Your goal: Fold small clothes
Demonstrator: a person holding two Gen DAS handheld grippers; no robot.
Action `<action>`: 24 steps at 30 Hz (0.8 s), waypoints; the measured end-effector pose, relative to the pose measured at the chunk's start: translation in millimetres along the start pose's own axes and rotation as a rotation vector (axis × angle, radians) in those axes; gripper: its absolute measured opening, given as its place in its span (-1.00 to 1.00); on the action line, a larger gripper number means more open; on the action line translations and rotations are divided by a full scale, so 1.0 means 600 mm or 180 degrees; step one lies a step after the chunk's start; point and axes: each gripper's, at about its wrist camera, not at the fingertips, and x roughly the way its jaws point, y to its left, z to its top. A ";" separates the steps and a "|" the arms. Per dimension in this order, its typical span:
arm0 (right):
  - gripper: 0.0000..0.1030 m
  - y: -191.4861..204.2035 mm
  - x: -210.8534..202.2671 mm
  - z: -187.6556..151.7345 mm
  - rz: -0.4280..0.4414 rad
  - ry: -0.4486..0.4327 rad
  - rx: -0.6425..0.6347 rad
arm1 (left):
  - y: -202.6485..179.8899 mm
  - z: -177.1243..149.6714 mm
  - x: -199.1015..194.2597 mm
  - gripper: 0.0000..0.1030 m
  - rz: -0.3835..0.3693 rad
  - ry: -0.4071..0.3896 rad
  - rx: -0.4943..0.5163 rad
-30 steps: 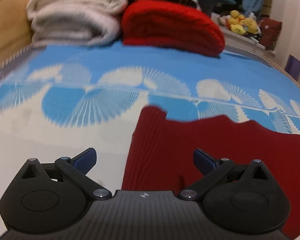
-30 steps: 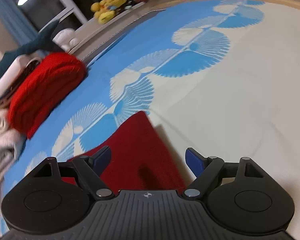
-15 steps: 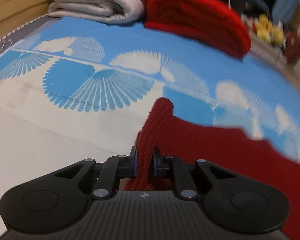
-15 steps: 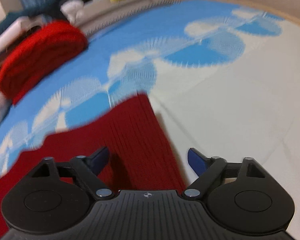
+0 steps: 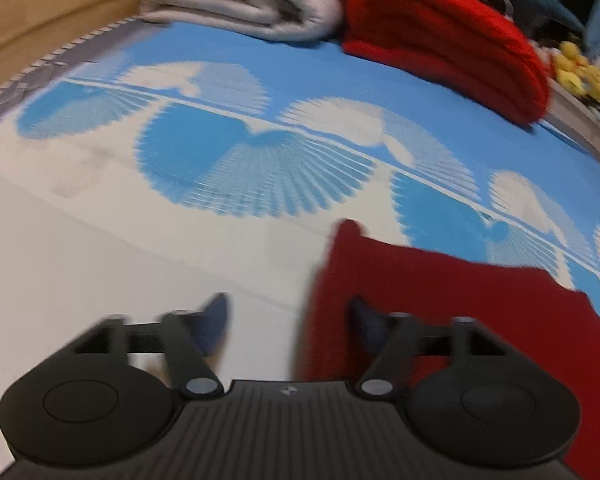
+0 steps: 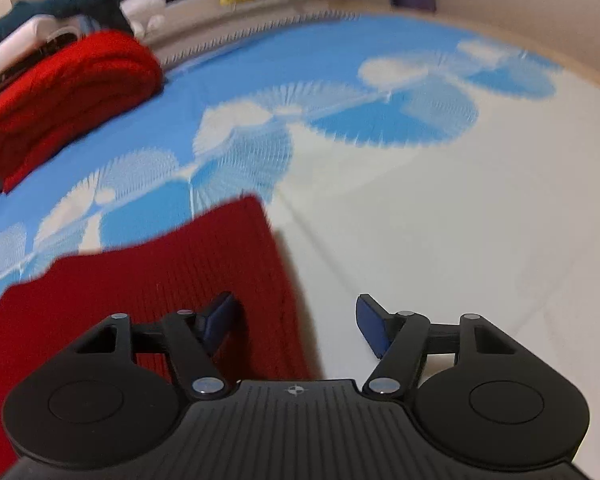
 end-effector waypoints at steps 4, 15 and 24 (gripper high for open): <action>0.30 -0.001 -0.059 0.000 0.0748 0.0014 -0.0086 | 0.018 0.004 -0.019 0.59 -0.0207 0.0024 -0.0100; 0.35 0.053 -0.046 -0.068 0.0897 0.0475 -0.1264 | 0.042 -0.024 0.005 0.99 -0.0013 0.0331 0.0065; 0.53 0.044 -0.117 -0.142 0.0636 0.0608 -0.1615 | 0.018 -0.086 -0.129 0.99 -0.0183 0.0083 0.0603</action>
